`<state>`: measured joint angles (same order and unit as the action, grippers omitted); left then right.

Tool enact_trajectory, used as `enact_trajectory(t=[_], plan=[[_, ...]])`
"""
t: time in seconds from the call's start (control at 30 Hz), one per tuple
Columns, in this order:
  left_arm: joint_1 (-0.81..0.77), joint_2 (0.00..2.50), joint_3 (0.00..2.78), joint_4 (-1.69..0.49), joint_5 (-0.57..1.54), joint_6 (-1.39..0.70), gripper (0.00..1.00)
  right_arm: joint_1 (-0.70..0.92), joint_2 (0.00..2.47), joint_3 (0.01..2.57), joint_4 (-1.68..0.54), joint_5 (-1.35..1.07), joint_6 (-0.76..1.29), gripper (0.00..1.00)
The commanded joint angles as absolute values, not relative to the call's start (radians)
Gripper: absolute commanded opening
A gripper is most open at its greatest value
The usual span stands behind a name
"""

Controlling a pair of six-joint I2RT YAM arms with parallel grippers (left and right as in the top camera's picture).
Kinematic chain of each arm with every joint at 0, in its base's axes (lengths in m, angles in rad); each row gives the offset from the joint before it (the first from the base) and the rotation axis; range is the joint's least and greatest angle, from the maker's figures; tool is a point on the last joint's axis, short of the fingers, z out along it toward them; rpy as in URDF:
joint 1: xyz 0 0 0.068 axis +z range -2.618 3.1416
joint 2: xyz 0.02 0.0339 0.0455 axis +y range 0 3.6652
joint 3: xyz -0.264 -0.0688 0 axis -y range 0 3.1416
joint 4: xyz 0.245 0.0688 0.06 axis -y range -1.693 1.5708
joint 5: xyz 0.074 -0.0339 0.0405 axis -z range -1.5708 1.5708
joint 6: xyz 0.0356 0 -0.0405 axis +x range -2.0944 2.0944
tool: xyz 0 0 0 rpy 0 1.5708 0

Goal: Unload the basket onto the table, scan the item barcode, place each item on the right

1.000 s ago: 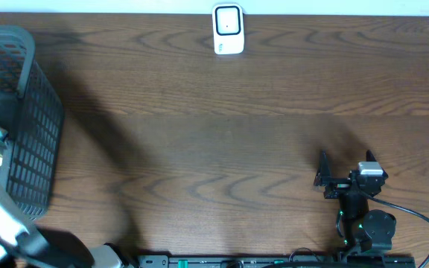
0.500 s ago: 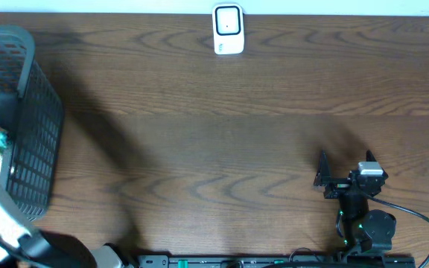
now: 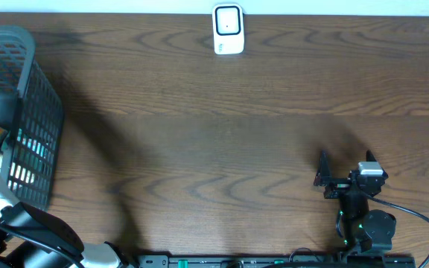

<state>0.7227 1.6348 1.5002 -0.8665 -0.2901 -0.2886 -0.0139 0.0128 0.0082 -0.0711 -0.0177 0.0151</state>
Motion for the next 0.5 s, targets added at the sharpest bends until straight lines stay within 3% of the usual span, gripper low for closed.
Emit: enact_trajectory(t=[0.0,0.27,0.47], plan=[[0.723,1.645,1.509,-0.870,-0.301,-0.289,0.08,-0.012,0.007,0.006,-0.075,-0.010,0.025,0.99],[0.723,1.647,1.505,-0.929,-0.301,-0.290,0.09,-0.012,0.007,0.006,-0.075,-0.010,0.025,0.99],[0.723,1.647,1.384,-0.885,-0.301,-0.290,0.31,-0.012,0.007,0.006,-0.075,-0.010,0.025,0.99]])
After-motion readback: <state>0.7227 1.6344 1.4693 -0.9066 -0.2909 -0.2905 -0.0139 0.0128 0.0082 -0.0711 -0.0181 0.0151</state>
